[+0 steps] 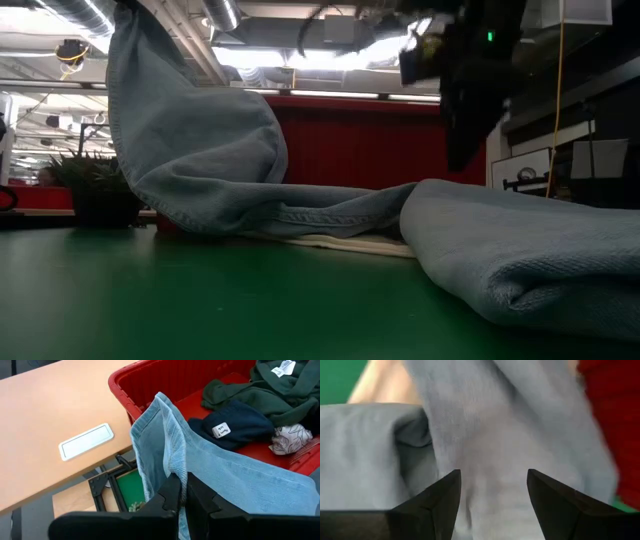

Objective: Fold laundry
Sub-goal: Fold the light blue pants

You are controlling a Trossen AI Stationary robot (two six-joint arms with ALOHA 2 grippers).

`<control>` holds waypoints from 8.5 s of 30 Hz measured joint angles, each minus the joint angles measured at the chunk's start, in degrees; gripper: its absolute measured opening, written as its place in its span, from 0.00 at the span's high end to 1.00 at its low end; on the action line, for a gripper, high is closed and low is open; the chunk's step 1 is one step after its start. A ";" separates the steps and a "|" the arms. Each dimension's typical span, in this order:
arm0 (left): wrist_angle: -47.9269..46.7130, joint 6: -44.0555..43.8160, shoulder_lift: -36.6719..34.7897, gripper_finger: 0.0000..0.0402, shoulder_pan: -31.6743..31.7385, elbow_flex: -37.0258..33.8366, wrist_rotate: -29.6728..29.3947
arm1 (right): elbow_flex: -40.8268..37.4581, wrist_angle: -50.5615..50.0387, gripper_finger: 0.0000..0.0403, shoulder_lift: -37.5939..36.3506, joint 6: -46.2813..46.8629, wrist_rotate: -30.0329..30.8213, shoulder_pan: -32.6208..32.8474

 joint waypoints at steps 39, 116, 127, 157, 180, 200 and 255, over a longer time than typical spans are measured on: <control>-0.02 12.97 -0.24 0.99 0.00 0.00 -0.68 | -19.61 25.91 0.44 -1.37 -1.88 -29.51 11.62; 1.42 -2.97 -1.03 0.99 0.00 4.83 25.58 | -13.53 -8.46 0.44 -2.54 -0.19 -4.58 -6.80; 13.19 -2.86 -0.14 0.99 -0.67 4.85 34.90 | 2.08 -9.09 0.44 -4.26 -9.82 -4.36 -6.80; 50.08 4.81 39.28 0.99 -23.12 4.83 35.82 | 18.54 -10.36 0.44 -9.86 -17.58 -4.10 -4.23; 60.81 7.83 61.88 0.75 -21.89 4.83 36.01 | 18.56 -17.70 0.44 -13.38 -6.25 1.95 16.38; 22.97 -3.57 52.98 0.74 -26.62 4.83 40.67 | 0.43 -5.54 0.44 -13.27 -3.12 3.43 18.34; 12.69 -33.48 49.98 1.00 -36.86 -24.44 26.31 | -7.99 16.99 0.44 1.64 -6.38 8.43 -1.25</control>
